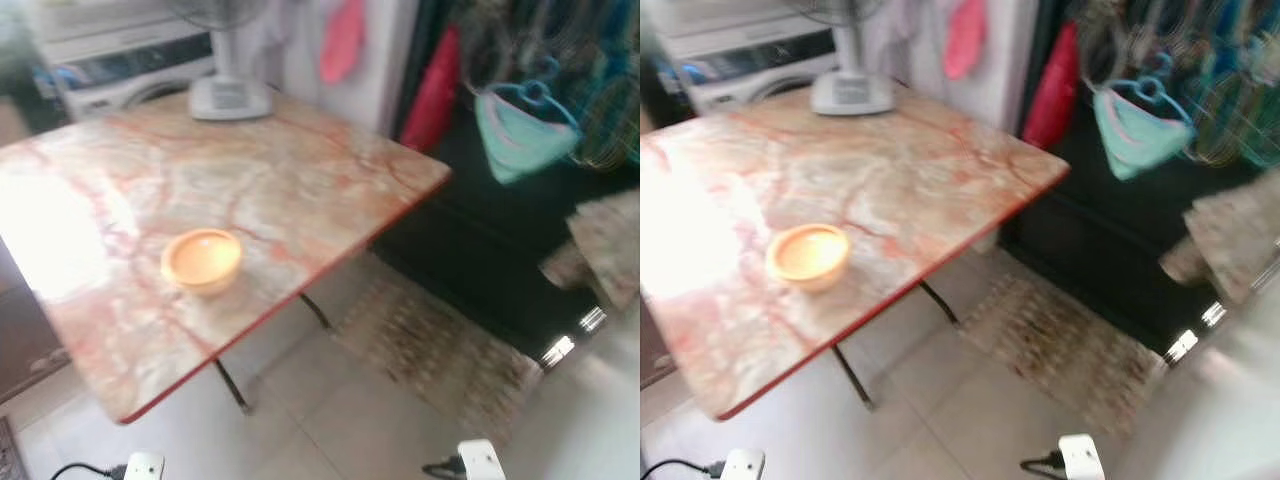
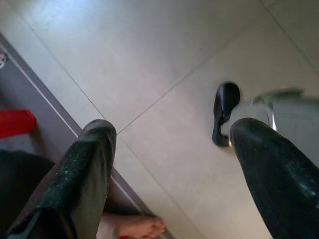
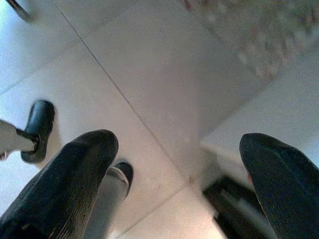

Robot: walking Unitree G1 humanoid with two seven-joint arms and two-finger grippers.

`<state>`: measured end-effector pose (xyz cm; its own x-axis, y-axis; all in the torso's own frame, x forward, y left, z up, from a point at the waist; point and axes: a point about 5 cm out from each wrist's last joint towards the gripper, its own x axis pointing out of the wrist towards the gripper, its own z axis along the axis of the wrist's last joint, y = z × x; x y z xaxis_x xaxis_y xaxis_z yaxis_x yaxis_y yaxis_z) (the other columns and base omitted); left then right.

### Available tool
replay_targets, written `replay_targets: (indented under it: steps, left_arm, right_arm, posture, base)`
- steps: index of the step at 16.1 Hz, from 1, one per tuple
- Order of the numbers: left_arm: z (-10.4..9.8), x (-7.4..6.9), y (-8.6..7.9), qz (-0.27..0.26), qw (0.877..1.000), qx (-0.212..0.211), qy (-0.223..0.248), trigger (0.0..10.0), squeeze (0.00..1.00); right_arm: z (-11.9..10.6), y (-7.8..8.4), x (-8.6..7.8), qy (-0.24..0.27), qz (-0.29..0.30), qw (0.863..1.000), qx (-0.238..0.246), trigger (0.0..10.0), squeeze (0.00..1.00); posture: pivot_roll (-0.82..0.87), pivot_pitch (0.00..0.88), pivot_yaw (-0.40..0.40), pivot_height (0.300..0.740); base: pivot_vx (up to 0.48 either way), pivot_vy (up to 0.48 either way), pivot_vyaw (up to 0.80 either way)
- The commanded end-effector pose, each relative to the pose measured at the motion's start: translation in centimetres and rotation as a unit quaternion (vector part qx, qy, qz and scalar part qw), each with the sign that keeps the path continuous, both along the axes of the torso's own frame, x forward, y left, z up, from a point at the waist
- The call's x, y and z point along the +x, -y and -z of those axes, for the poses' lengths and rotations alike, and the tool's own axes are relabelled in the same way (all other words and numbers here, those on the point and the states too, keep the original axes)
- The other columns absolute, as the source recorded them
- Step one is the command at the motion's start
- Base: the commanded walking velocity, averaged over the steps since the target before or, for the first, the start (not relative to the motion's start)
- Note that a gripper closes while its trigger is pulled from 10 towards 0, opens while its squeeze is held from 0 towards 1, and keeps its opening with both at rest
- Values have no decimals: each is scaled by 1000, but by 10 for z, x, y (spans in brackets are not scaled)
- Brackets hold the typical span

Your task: Restocking fridge

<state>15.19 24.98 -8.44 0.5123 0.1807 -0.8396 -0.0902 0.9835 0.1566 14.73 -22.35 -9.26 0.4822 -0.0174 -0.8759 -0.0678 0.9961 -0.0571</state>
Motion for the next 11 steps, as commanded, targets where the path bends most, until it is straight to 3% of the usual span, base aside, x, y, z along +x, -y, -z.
replay_targets:
  steps: [1, 11]
  left_arm:
    - [2, -3, 4, -9, 1000, -6, -5, 10000, 0]
    - [2, -4, 2, -26, 1000, 3, 7, 10000, 0]
  right_arm:
    - [1, 8, -8, -13, 4, 1000, -9, 10000, 0]
    - [1, 8, -9, -16, -5, 1000, -4, 10000, 0]
  posture:
    - [51, 0, -33, 740]
    - [78, 0, -42, 740]
  base:
    - [0, 0, 800]
    - [0, 0, 800]
